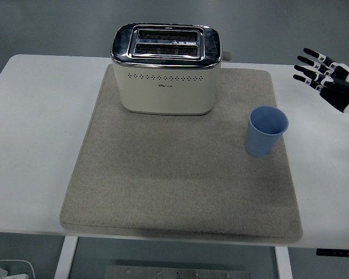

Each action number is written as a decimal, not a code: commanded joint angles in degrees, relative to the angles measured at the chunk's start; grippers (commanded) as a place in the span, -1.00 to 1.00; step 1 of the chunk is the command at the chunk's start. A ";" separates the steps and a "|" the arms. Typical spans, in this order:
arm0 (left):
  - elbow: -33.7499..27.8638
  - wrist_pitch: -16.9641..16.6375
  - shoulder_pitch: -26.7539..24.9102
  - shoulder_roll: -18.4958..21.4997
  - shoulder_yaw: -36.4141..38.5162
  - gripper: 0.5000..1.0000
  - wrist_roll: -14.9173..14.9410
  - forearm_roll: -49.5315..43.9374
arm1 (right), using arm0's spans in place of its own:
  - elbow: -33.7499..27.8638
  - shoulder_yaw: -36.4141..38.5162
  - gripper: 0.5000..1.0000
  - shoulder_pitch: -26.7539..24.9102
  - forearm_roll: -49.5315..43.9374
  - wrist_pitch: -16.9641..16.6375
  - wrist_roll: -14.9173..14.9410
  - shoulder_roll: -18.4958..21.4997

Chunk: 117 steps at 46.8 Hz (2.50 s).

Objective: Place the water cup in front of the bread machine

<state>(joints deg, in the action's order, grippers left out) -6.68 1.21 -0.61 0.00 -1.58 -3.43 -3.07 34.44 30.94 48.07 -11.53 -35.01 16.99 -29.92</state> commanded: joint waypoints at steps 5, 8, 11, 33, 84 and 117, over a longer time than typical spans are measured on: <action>0.00 -0.07 0.00 0.00 0.00 1.00 0.00 0.00 | 1.41 0.00 0.71 -1.75 -2.35 0.01 3.48 -1.90; 0.00 0.01 0.00 0.00 0.00 1.00 0.00 0.00 | 3.35 0.00 0.71 -2.54 -3.84 0.01 5.33 -3.13; 0.00 0.02 0.00 0.00 0.00 1.00 0.00 0.00 | 5.46 0.00 0.71 -3.42 -5.69 0.01 7.61 -4.45; 0.00 -0.07 0.00 0.00 0.00 1.00 0.00 0.00 | 14.25 0.08 0.71 -8.43 -15.62 0.01 12.19 -9.37; 0.00 0.02 0.00 0.00 0.00 1.00 0.00 0.00 | 20.49 -0.09 0.71 -13.00 -29.69 11.10 18.01 -5.51; 0.00 0.02 0.00 0.00 0.00 1.00 0.00 0.00 | 20.40 -0.97 0.71 -13.00 -30.74 13.47 18.01 -2.08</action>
<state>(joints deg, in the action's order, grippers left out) -6.68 1.21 -0.61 0.00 -1.58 -3.43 -3.08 54.93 29.99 35.07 -41.65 -21.69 35.00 -32.78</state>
